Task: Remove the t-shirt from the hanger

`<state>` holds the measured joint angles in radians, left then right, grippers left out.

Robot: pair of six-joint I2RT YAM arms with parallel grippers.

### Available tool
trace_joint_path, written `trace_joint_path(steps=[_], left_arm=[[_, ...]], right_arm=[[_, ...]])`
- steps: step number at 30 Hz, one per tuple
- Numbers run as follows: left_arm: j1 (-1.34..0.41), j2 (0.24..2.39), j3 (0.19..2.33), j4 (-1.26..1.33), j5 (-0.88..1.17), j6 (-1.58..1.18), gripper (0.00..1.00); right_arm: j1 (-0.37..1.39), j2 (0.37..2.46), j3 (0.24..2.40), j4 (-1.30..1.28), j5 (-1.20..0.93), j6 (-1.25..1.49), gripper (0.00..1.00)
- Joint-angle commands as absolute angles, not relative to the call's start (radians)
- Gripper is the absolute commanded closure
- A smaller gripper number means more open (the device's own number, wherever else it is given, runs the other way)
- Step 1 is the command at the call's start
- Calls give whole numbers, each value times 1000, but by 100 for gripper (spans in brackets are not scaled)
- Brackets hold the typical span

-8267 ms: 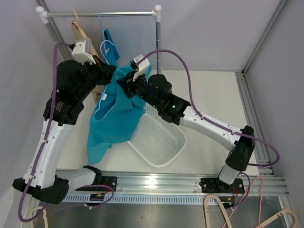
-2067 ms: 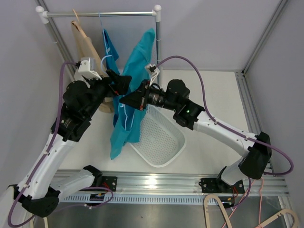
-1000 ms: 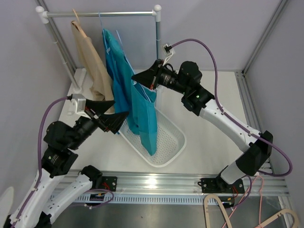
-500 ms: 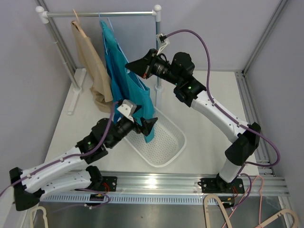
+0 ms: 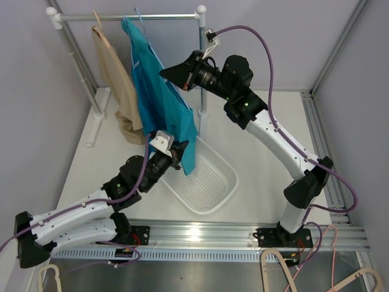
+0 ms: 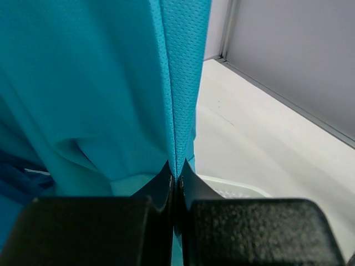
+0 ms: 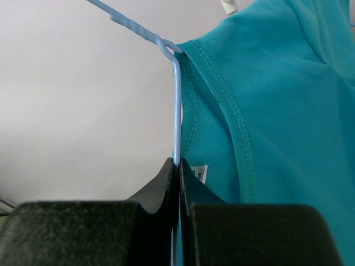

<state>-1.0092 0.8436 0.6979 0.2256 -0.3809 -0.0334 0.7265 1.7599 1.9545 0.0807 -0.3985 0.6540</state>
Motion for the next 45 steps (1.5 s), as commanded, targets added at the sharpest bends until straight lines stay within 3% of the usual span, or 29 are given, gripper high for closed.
trace_joint_path(steps=[1,6,16,18,22,23,28,32,39,45], left_arm=[[-1034,802,664,285,-339,-23,99],[-1045,847,618,301,-278,-72,99],[-1008,1077,613,305,-529,-182,99],[-991,1052,635,287,-546,-213,99],[-950,1000,744,181,-624,-239,99],[-916,997,850,96,-629,-245,99],[-798,1012,1083,-84,-555,-288,99],[-742,1052,1186,-205,-494,-307,99],[-742,1029,1166,-166,-373,-316,99],[-738,1153,1445,-285,-261,-276,99]], right_arm=[[710,1772,2042,109,-394,652,100],[686,1778,2060,121,-417,732,100],[661,1750,2221,-249,-469,752,100],[663,1715,2182,-293,-474,735,100],[658,1544,1899,-278,-485,723,100],[654,1513,1854,-270,-488,723,100],[637,1353,1681,-264,-473,709,100],[618,1235,1692,-348,-397,663,100],[609,1161,1730,-345,-262,594,100],[604,1152,1746,-273,-201,555,100]])
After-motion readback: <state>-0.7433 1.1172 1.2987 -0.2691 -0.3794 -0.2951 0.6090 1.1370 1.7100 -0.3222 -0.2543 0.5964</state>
